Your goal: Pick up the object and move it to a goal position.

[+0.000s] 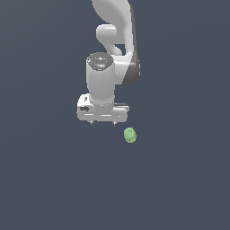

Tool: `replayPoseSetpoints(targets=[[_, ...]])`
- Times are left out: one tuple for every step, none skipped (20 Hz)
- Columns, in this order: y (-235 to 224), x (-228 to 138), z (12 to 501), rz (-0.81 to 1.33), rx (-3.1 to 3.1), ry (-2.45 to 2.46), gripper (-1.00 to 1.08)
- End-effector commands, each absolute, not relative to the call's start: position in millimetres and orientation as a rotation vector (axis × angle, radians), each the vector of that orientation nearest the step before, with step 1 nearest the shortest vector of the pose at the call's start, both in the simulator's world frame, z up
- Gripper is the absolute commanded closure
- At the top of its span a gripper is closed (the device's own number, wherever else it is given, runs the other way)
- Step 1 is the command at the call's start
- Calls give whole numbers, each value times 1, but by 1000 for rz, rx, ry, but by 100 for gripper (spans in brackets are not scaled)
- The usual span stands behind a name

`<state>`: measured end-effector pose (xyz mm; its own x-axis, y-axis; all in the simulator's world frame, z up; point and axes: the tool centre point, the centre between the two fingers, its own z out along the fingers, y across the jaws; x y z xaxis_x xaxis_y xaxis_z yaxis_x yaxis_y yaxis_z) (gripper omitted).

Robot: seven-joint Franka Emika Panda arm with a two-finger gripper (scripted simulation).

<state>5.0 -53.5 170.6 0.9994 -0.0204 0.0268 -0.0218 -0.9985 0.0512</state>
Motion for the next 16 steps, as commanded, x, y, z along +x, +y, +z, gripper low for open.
replayPoseSetpoints(targets=[[-37, 5, 161, 35, 3095, 11, -92], [-27, 5, 156, 32, 3098, 35, -92], [-16, 5, 149, 29, 3101, 63, -92], [-4, 4, 142, 26, 3105, 94, -92], [10, 3, 135, 22, 3109, 129, -92], [24, 2, 127, 18, 3113, 163, -92], [36, 0, 120, 14, 3116, 194, -92], [47, -2, 114, 11, 3118, 221, -92], [56, -3, 109, 8, 3121, 245, -92], [64, -5, 105, 6, 3122, 265, -92], [71, -6, 101, 4, 3124, 281, -92], [76, -7, 98, 2, 3125, 294, -92], [79, -8, 96, 1, 3126, 303, -92], [82, -9, 95, 0, 3126, 308, -92], [82, -9, 95, 0, 3126, 310, -92], [80, -9, 96, -1, 3125, 304, -92]])
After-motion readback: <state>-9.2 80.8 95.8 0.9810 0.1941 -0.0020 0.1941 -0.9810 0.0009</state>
